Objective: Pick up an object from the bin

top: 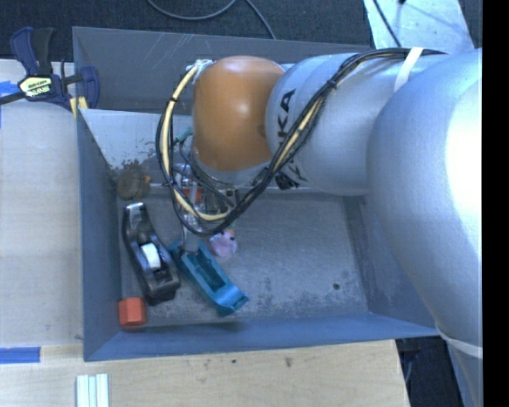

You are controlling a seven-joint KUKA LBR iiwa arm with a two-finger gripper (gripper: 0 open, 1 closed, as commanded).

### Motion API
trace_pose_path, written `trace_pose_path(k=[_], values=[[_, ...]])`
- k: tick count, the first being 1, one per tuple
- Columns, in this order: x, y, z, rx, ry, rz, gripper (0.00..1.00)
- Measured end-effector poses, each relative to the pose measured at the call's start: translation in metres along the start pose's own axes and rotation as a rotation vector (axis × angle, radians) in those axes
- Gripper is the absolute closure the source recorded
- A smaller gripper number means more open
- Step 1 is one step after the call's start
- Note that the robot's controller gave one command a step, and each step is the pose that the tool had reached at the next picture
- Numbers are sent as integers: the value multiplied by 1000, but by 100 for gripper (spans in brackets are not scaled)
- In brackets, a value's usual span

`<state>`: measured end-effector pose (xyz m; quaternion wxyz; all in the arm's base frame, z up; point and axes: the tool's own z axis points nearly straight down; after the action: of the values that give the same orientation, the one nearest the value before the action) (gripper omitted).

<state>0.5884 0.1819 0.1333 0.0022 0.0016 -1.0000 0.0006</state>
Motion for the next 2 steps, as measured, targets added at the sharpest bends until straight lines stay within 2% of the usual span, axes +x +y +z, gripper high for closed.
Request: trace_pose_path(k=[1, 2], values=[[-1, -1, -5, -2, -7, 2, 0], [1, -1, -5, -2, -6, -1, 0]])
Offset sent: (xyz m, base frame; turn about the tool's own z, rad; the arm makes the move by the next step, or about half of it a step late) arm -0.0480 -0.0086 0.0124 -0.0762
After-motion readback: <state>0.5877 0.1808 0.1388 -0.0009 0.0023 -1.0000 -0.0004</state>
